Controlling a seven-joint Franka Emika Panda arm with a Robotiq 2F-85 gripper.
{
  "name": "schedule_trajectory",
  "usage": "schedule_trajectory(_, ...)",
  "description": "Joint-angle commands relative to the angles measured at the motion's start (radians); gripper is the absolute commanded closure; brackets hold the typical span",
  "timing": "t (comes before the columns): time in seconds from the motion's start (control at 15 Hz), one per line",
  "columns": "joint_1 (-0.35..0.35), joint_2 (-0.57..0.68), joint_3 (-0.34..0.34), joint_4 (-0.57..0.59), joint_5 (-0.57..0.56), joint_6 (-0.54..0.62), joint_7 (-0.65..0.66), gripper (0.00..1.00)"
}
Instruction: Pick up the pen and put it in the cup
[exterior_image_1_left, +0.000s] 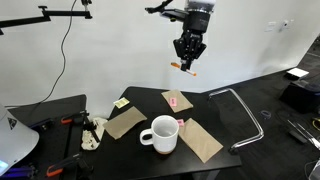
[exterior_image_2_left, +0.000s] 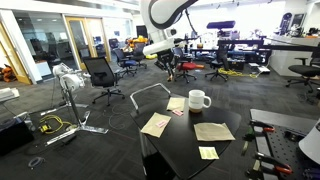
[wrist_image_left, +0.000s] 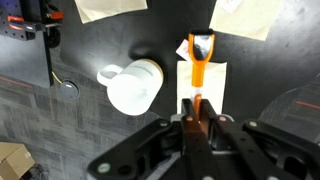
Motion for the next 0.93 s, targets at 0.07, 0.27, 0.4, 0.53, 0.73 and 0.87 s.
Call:
schedule_trajectory(0.07,0.048,-0.02,-0.018,-0.034,-0.199,0.08,0.21,0.97)
schedule_trajectory(0.27,0.081,-0.024,-0.021,-0.052,-0.362,0.086,0.372,0.97)
schedule_trajectory(0.4,0.104,-0.027,-0.02,-0.065,-0.472,0.07,0.485,0.97)
schedule_trajectory(0.53,0.123,-0.029,-0.012,-0.077,-0.578,0.033,0.585,0.97)
schedule_trajectory(0.73,0.142,-0.031,0.013,-0.091,-0.709,-0.068,0.695,0.97)
schedule_trajectory(0.87,0.145,-0.032,0.036,-0.096,-0.754,-0.154,0.723,0.97)
